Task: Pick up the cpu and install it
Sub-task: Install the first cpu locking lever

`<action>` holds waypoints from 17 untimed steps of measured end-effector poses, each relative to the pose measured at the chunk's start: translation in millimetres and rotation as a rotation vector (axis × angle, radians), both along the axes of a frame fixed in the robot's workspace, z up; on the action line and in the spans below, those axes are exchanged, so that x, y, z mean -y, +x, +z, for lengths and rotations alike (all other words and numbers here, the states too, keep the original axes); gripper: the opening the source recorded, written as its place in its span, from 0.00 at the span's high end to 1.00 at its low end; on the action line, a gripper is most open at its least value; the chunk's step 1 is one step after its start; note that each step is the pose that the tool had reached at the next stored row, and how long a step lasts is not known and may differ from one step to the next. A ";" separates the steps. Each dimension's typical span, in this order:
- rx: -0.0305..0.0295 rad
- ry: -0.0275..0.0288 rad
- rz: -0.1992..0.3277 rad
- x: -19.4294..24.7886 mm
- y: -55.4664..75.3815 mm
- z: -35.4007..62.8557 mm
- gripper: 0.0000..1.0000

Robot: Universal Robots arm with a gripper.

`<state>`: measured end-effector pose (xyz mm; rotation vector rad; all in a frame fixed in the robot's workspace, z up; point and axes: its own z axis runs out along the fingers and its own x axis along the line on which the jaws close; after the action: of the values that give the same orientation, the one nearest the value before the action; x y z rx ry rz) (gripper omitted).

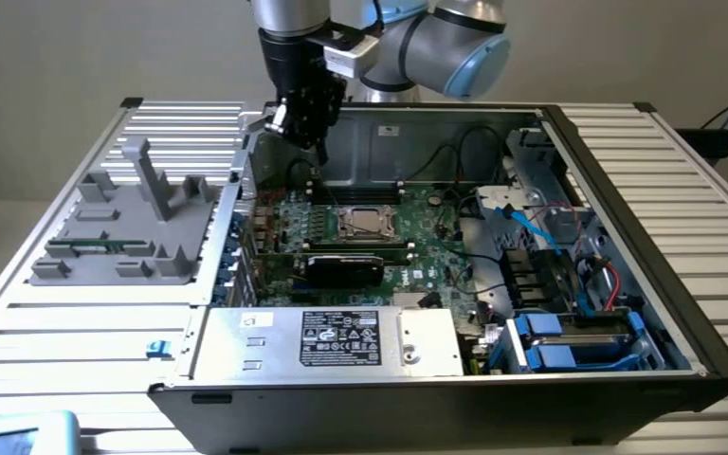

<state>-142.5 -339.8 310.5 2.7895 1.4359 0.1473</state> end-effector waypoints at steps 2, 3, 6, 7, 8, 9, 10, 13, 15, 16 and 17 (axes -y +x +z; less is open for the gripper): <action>0.0000 0.0001 -0.034 0.0 0.0 -0.1 0.89; 0.0001 0.0000 -0.051 0.0 0.0 -0.2 0.89; 0.0000 0.0000 -0.103 0.0 0.0 -0.5 0.89; 0.0000 0.0000 -0.120 0.0 0.0 -0.6 0.89; 0.0000 0.0000 -0.137 0.0 0.0 -0.7 0.89; 0.0000 0.0000 -0.155 0.0 0.0 -0.9 0.89; 0.0000 0.0000 -0.172 0.0 0.0 -1.0 0.89; 0.0000 0.0000 -0.225 0.0 0.0 -1.4 0.89; 0.0000 0.0000 -0.259 0.0 0.0 -1.6 0.89; 0.0000 0.0000 -0.276 0.0 0.0 -1.7 0.89; 0.0000 0.0000 -0.293 0.0 0.0 -1.8 0.89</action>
<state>-142.5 -339.8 308.7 2.9563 1.0092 0.1449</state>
